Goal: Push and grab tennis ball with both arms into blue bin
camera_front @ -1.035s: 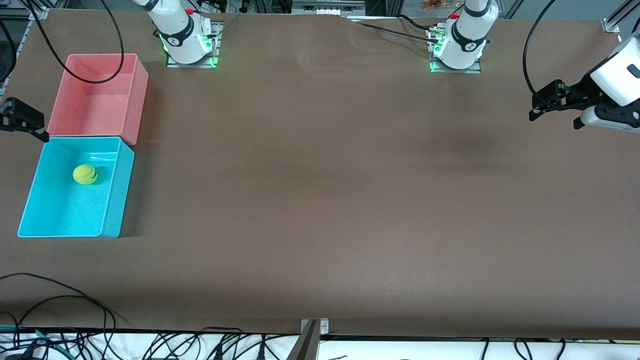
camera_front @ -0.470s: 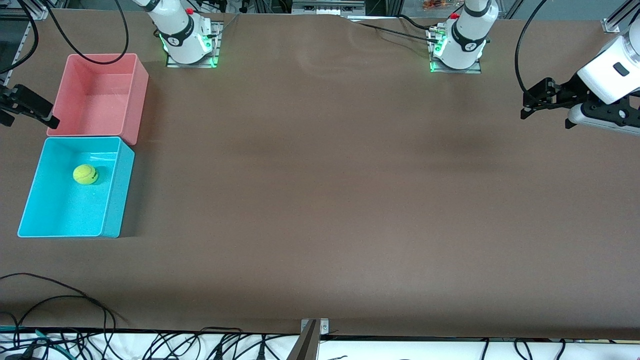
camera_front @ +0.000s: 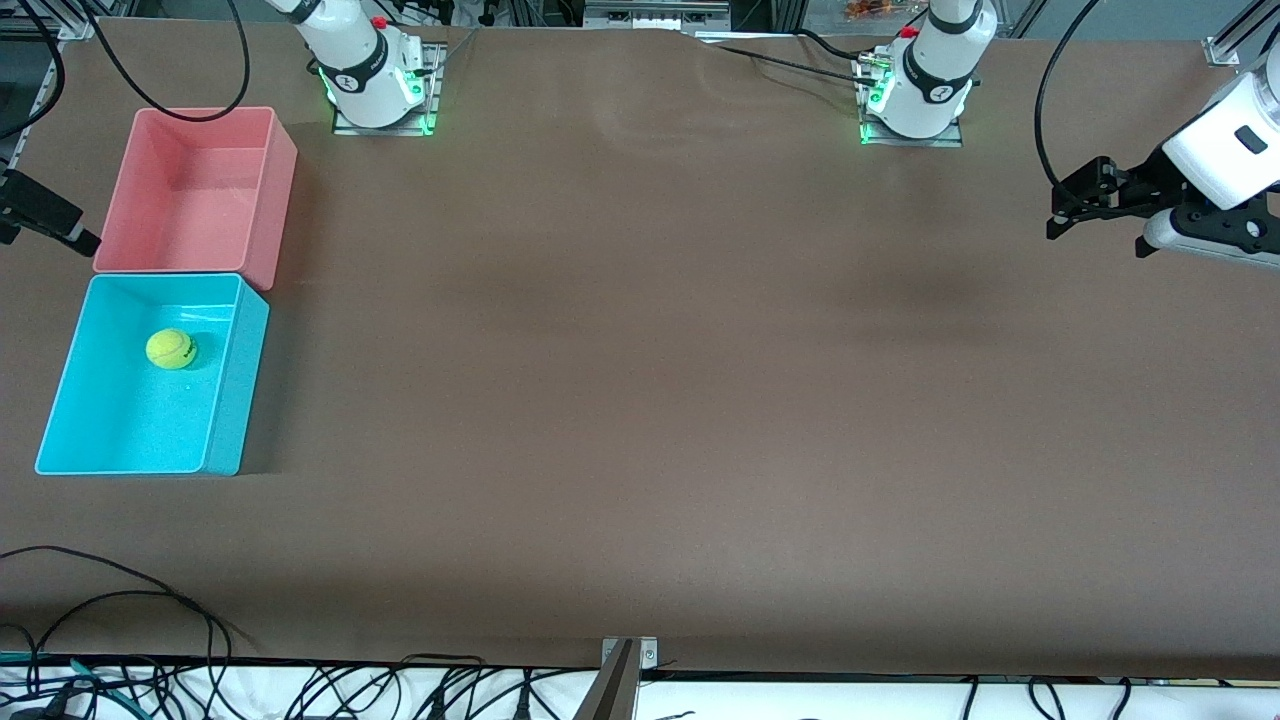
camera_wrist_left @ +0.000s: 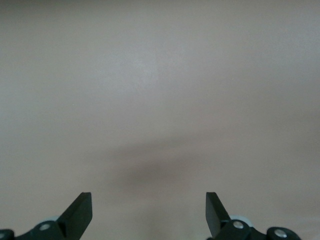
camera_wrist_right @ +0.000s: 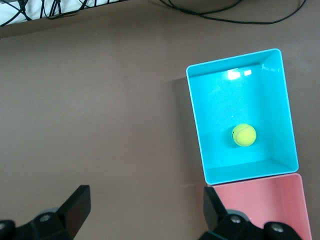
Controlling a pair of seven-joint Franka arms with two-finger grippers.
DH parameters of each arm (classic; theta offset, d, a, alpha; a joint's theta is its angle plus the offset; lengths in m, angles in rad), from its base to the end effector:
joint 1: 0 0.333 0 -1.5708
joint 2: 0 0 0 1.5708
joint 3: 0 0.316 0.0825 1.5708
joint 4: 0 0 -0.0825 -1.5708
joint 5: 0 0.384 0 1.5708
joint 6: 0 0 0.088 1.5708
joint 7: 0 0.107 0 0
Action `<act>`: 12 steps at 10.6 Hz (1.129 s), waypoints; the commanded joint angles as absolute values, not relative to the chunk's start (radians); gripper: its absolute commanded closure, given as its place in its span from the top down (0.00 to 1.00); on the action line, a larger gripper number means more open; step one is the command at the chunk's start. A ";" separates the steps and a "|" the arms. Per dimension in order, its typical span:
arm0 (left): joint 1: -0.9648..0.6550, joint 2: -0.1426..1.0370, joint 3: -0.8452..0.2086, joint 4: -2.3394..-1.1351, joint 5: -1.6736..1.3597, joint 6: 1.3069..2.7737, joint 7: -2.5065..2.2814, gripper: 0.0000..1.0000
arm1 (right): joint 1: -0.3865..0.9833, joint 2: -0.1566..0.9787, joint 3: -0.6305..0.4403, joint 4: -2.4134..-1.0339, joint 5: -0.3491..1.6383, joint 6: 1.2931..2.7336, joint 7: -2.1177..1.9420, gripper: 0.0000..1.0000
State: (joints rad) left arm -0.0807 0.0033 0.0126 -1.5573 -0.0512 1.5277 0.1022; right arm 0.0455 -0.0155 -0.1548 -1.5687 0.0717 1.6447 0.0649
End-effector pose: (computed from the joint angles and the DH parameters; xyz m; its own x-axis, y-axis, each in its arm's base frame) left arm 0.5494 -0.0432 0.6254 0.9848 -0.1715 -0.0274 -0.1698 -0.9840 0.0542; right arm 0.5549 -0.0544 0.6411 0.9802 -0.1781 0.0860 -0.1715 -0.9820 -0.0798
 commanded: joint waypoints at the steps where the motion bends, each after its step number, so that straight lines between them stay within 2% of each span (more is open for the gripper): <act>1: -0.080 0.008 0.012 -1.532 -0.043 1.506 0.094 1.00 | 0.041 -0.051 -0.126 -1.600 0.094 1.664 0.049 1.00; 12: -0.078 0.008 0.012 -1.532 -0.043 1.506 0.094 1.00 | 0.044 -0.038 -0.123 -1.585 0.043 1.664 0.017 1.00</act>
